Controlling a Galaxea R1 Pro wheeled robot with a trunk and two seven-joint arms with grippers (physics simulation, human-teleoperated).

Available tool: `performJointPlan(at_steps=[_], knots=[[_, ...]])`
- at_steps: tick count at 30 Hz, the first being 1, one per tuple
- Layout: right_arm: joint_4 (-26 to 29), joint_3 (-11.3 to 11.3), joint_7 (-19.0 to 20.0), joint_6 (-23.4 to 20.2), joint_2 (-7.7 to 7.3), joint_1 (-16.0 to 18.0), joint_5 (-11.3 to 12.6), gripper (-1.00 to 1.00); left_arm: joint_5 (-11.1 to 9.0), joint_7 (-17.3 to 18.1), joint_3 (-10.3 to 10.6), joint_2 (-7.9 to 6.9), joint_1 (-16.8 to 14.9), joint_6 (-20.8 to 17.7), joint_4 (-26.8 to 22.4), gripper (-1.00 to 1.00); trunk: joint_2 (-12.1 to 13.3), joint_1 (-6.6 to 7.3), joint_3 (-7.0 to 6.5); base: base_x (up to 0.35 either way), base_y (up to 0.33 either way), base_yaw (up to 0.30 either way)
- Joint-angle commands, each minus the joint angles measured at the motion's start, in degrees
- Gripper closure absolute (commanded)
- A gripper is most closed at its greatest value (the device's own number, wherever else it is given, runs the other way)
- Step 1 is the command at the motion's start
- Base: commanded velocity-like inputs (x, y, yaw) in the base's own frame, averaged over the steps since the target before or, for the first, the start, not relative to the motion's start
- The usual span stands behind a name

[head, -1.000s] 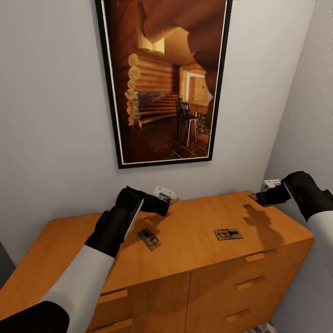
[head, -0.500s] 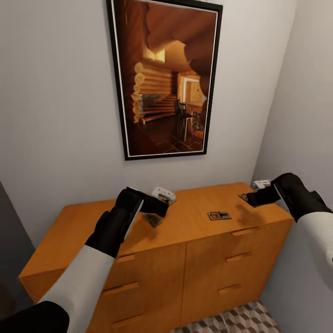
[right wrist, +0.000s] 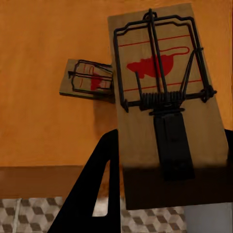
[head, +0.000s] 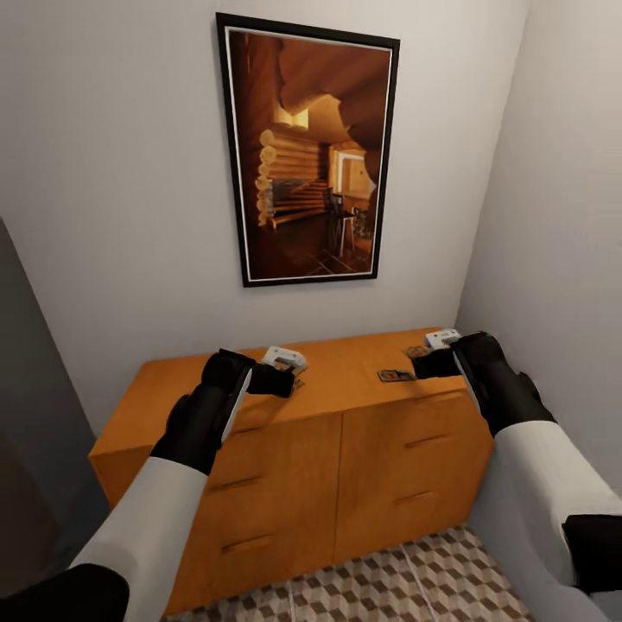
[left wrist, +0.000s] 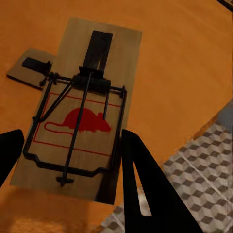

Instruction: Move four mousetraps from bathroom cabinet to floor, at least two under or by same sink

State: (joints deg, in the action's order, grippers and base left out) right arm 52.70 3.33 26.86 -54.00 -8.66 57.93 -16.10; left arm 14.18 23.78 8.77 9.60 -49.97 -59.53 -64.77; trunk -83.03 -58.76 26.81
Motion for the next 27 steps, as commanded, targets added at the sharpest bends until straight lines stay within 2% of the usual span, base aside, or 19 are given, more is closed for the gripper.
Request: performJointPlan(at_steps=[1, 2, 3, 4, 6, 7, 9, 13, 27], knots=[[0.9, -0.7, -1.8, 0.0, 1.29, -0.4, -0.9, 1.00, 0.5, 0.2, -0.4, 0.01, 0.0, -0.1, 0.1, 1.00, 0.0, 0.03, 0.07, -0.242, 0.000, 0.000], [2.6, -2.3, -6.5, 0.2, 3.90, -1.3, -0.9, 1.00, 0.5, -0.5, -0.8, -0.05, 0.0, -0.1, 0.4, 1.00, 0.0, 0.03, 0.07, -0.159, 0.000, 0.000], [3.5, -3.1, -8.8, 0.4, 5.22, -1.8, -0.8, 1.00, 0.5, -0.8, -1.0, -0.08, 0.0, -0.1, 0.4, 1.00, 0.0, 0.03, 0.07, -0.127, 0.000, 0.000], [5.2, -4.4, -13.3, 0.8, 7.69, -2.8, -0.8, 1.00, 0.5, -1.2, -1.2, -0.17, 0.0, -0.1, 0.6, 1.00, 0.0, 0.03, 0.07, -0.082, 0.000, 0.000], [6.5, -5.4, -17.3, 1.4, 9.69, -4.1, -0.8, 1.00, 0.5, -1.5, -1.4, -0.28, 0.0, -0.1, 0.7, 1.00, 0.0, 0.03, 0.07, -0.059, 0.000, 0.000], [7.4, -6.0, -20.5, 2.1, 11.08, -5.2, -0.8, 1.00, 0.5, -1.7, -1.5, -0.38, 0.0, -0.1, 0.8, 1.00, 0.0, 0.03, 0.07, -0.033, 0.000, 0.000], [8.2, -6.5, -23.5, 3.3, 12.33, -6.5, -0.7, 1.00, 0.5, -1.8, -1.6, -0.46, 0.0, 0.0, 0.9, 1.00, 0.0, 0.03, 0.07, -0.022, 0.000, 0.000], [8.4, -7.0, -25.7, 4.8, 13.24, -7.7, -0.6, 1.00, 0.4, -1.9, -1.6, -0.53, 0.0, 0.0, 1.0, 1.00, 0.0, 0.03, 0.07, -0.008, 0.000, 0.000], [8.2, -7.4, -26.4, 7.0, 13.34, -11.6, -0.5, 1.00, -0.1, -2.1, -1.6, -0.47, 0.0, 0.3, 3.3, 1.00, 0.0, 0.03, 0.07, -0.001, 0.000, 0.000]])
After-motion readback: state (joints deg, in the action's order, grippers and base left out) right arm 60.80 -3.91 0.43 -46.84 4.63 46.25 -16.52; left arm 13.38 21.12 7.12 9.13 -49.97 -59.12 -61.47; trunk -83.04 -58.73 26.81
